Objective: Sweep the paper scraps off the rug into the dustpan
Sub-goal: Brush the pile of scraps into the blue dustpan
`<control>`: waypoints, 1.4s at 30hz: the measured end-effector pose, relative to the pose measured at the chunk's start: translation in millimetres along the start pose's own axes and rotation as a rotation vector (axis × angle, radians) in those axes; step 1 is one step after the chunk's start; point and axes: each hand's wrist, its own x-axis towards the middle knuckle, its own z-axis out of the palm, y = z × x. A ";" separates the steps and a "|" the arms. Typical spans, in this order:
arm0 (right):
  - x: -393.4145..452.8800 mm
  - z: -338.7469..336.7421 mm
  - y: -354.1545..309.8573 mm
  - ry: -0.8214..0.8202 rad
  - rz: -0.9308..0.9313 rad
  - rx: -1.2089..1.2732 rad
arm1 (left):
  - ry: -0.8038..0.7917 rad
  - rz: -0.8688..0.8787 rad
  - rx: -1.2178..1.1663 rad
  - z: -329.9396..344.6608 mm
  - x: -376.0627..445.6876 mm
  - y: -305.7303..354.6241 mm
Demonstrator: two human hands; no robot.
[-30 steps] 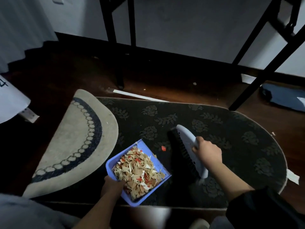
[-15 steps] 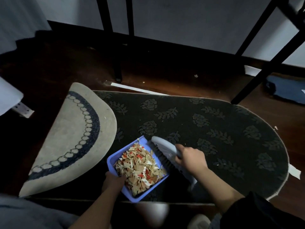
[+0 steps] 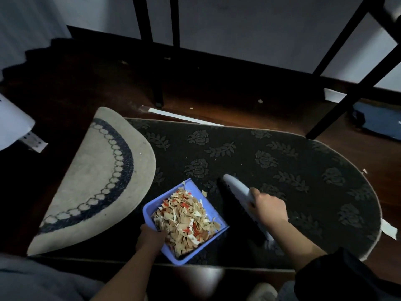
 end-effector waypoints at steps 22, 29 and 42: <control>-3.5 -16.1 -4.9 0.132 0.083 0.096 | 0.026 -0.027 -0.002 -19.3 -5.7 -13.5; -3.8 6.8 7.4 0.048 0.155 0.070 | 0.014 -0.014 0.025 -17.8 -4.2 -5.1; -14.5 -6.7 -25.0 0.098 -0.066 0.118 | -0.005 -0.007 0.028 -10.3 -5.1 4.5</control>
